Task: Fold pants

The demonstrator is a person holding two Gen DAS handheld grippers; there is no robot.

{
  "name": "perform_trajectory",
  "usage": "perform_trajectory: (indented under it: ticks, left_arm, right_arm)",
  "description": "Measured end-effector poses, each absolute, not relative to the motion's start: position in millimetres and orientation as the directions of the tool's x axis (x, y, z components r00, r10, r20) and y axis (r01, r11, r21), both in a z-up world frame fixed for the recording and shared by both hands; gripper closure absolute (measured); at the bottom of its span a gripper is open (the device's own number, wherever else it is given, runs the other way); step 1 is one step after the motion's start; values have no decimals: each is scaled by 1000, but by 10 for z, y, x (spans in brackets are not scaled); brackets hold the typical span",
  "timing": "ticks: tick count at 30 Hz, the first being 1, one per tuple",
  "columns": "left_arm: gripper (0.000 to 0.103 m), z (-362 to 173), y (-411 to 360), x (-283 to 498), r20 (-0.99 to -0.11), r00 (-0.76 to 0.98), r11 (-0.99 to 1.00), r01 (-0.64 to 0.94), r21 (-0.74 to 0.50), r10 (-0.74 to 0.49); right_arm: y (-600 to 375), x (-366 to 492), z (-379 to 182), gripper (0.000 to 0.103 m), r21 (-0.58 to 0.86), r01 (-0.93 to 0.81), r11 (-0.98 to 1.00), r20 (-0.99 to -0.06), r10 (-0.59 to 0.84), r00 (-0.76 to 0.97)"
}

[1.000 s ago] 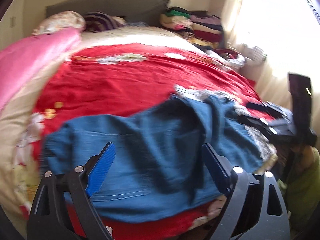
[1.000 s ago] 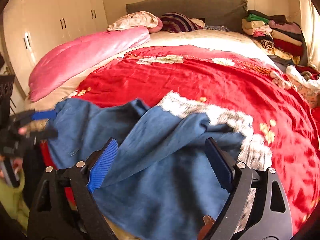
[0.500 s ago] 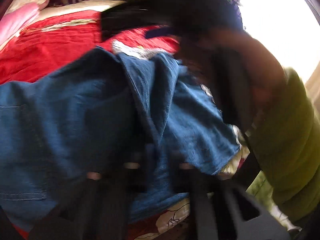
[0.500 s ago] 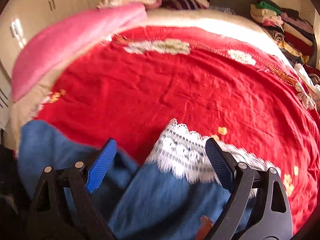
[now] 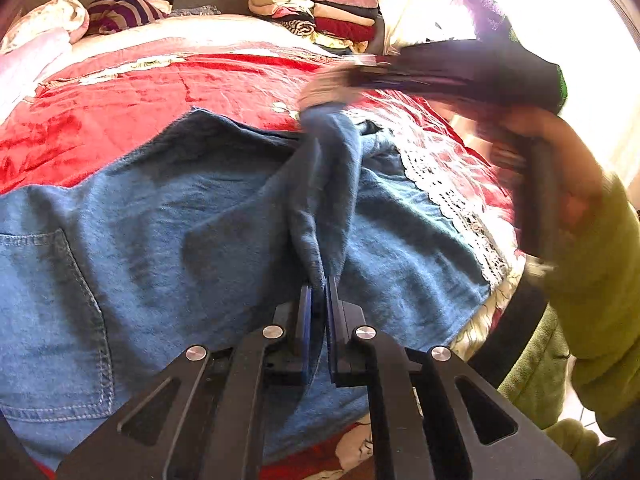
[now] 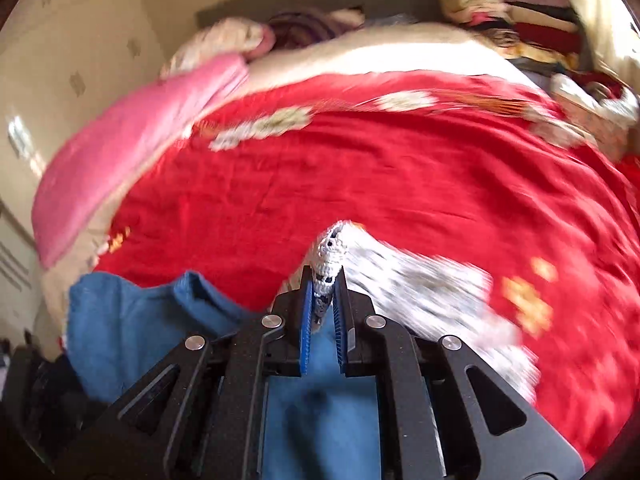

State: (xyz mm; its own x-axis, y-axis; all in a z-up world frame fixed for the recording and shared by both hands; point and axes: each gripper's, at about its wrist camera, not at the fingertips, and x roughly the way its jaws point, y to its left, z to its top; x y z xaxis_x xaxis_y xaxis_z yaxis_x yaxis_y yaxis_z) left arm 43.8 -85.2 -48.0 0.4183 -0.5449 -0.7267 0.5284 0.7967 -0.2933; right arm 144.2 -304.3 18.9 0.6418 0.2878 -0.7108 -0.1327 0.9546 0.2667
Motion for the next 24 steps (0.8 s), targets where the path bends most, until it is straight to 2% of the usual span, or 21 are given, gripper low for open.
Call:
perform_trajectory:
  ticks: [5,14,18,24]
  left_arm:
    - [98,-473,-783,507,-721,451,804,539,-251,-526]
    - [99,-344,-837,238,-717,435,745,644,-175,-544]
    - [99,-420,-887,147,-742,407,728,668,-156,-532]
    - [99,-568,-1005,93,-776,377,709,694,-125,-506]
  right_arm:
    - [-3585,742,278,98,336,-45,941,-678,274,682]
    - [-3812,-295,-179,98,433,104,895,-722,276,634]
    - [-3848,-471,-360,98,457,145,877,-736,282,616]
    - [-3883,-471,-533,98,417,197,887,-768,227,599]
